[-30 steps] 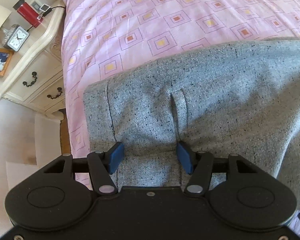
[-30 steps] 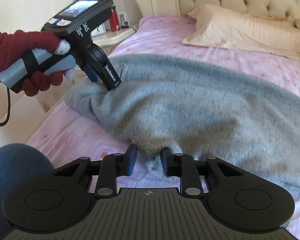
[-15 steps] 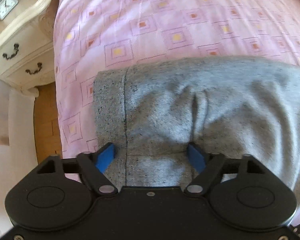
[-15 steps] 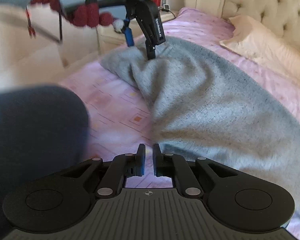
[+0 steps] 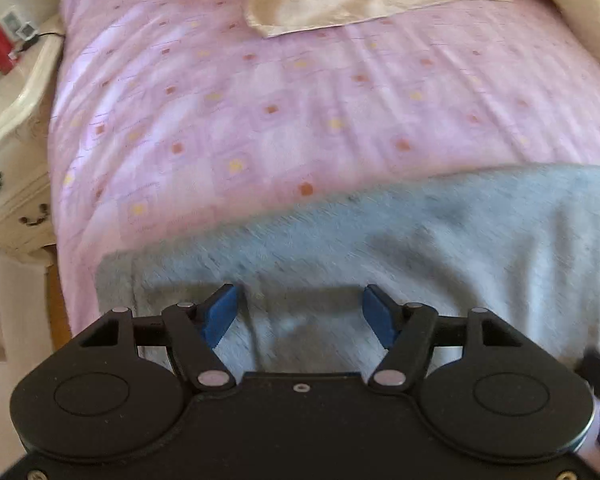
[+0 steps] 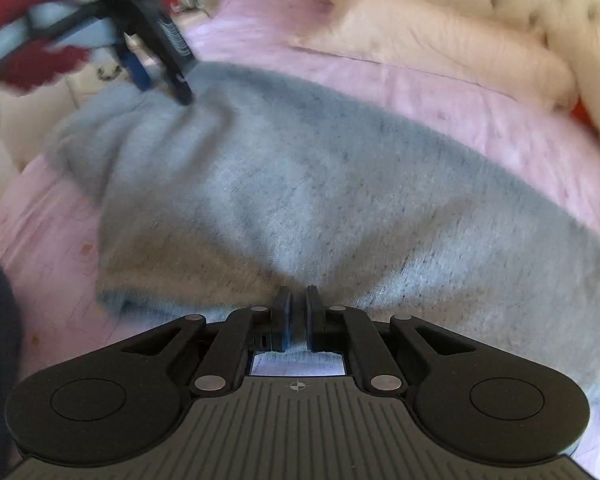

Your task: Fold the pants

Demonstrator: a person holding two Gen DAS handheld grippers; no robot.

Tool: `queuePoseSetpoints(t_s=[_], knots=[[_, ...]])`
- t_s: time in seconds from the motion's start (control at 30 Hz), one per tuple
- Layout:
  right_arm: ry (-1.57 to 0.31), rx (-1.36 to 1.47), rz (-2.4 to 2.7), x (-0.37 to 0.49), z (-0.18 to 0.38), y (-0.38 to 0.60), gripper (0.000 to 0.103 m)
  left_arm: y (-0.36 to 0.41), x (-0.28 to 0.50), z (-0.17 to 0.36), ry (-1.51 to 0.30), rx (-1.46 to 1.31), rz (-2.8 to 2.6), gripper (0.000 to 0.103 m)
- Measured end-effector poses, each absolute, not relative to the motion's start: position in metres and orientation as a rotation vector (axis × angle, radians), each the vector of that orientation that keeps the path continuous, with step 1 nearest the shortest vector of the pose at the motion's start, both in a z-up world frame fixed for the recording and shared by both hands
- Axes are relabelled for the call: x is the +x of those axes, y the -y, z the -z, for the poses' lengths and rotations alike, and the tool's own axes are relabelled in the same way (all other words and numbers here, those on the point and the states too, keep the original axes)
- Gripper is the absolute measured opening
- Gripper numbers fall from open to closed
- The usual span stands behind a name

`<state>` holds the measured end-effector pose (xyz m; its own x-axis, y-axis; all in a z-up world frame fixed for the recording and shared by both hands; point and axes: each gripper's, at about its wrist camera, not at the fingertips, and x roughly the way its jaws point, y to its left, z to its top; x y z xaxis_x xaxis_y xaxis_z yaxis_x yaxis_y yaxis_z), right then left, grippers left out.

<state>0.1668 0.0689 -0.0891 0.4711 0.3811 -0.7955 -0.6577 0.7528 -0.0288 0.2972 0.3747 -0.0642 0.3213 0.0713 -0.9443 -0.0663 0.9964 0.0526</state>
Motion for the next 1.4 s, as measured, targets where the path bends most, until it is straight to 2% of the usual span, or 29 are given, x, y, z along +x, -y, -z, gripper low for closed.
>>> queuePoseSetpoints(t_s=[0.07, 0.17, 0.33, 0.53, 0.6, 0.7, 0.83, 1.0, 1.1, 1.17, 1.2, 1.3, 1.4], knots=[[-0.876, -0.376, -0.665, 0.159, 0.088, -0.068, 0.008, -0.389, 0.307, 0.075, -1.265, -0.029, -0.168, 0.076], [-0.904, -0.326, -0.666, 0.162, 0.086, -0.064, 0.008, -0.413, 0.319, 0.082, -1.294, -0.181, -0.201, 0.078], [-0.844, -0.259, -0.662, 0.162, 0.065, -0.054, 0.008, -0.412, 0.318, 0.062, -1.286, -0.193, -0.198, 0.068], [-0.817, -0.231, -0.691, 0.162, 0.063, -0.058, 0.008, -0.395, 0.267, 0.045, -1.266, -0.146, -0.041, 0.069], [-0.838, -0.234, -0.692, 0.162, 0.066, -0.057, 0.008, -0.388, 0.254, 0.058, -1.311, -0.094, 0.0, 0.069], [-0.853, -0.236, -0.684, 0.16, 0.062, -0.052, 0.008, -0.38, 0.227, 0.086, -1.356, 0.042, 0.059, 0.078], [-0.833, -0.192, -0.656, 0.167, 0.055, -0.046, 0.008, -0.385, 0.21, 0.082, -1.334, 0.071, 0.105, 0.076], [-0.832, -0.162, -0.597, 0.186, 0.064, -0.041, 0.008, -0.358, 0.193, 0.091, -1.344, 0.343, 0.148, 0.075], [-0.966, -0.206, -0.458, 0.203, 0.082, -0.027, 0.008, -0.345, 0.185, 0.1, -1.325, 0.453, 0.142, 0.074], [-1.005, -0.128, -0.443, 0.21, 0.078, -0.007, 0.008, -0.345, 0.183, 0.099, -1.322, 0.458, 0.142, 0.074], [-1.023, -0.112, -0.435, 0.213, 0.073, 0.001, 0.008, -0.346, 0.182, 0.098, -1.332, 0.449, 0.148, 0.072], [-0.982, -0.013, -0.418, 0.221, 0.048, 0.04, 0.008, -0.349, 0.182, 0.084, -1.36, 0.431, 0.183, 0.053], [-0.925, 0.069, -0.353, 0.237, 0.027, 0.09, 0.008, -0.348, 0.183, 0.048, -1.286, 0.32, 0.216, 0.053]])
